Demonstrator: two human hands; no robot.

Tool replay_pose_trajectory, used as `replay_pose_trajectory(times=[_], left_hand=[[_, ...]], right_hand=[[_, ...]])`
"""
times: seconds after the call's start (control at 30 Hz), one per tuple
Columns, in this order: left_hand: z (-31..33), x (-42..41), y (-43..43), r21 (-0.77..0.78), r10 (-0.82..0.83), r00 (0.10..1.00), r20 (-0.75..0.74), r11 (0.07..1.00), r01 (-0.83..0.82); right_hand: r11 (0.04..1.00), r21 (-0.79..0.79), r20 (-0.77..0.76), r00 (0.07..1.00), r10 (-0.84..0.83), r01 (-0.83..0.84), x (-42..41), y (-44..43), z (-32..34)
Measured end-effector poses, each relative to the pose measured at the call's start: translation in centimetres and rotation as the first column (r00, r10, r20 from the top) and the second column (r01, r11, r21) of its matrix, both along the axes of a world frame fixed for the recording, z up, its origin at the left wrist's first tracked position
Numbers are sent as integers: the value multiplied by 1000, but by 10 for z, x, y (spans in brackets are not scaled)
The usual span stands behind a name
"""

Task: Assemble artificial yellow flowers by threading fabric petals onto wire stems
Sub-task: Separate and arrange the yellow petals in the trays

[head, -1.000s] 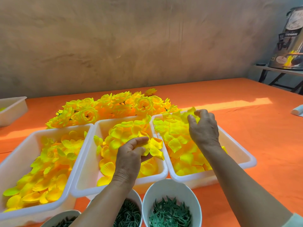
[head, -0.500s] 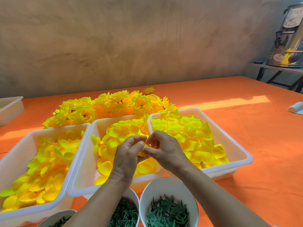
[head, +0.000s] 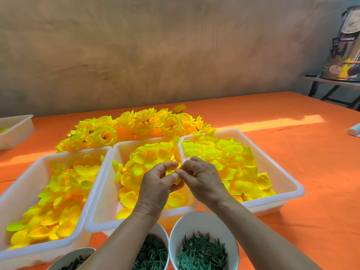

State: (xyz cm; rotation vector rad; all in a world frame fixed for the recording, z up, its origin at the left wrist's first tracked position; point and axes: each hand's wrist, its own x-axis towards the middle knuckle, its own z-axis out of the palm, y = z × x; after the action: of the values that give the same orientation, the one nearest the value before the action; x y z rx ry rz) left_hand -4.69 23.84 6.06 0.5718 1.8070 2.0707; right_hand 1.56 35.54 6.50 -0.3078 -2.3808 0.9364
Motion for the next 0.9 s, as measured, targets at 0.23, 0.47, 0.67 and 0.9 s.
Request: replay_pose_trajectory(times=[0.23, 0.47, 0.67, 0.9], left_hand=[[0, -1, 0, 4, 9, 1000, -4, 1000, -9], [-1, 0, 0, -26, 14, 999, -47, 1000, -15], [3, 0, -1, 52, 41, 999, 15, 998, -42], [5, 0, -2, 88, 80, 996, 36, 993, -83]], right_hand=[[999, 16, -21, 999, -39, 39, -1, -1, 0], [998, -30, -42, 997, -60, 58, -1, 0, 0], [966, -144, -59, 973, -223, 213, -4, 6, 1], [864, -490, 22, 992, -121, 116, -6, 13, 0]])
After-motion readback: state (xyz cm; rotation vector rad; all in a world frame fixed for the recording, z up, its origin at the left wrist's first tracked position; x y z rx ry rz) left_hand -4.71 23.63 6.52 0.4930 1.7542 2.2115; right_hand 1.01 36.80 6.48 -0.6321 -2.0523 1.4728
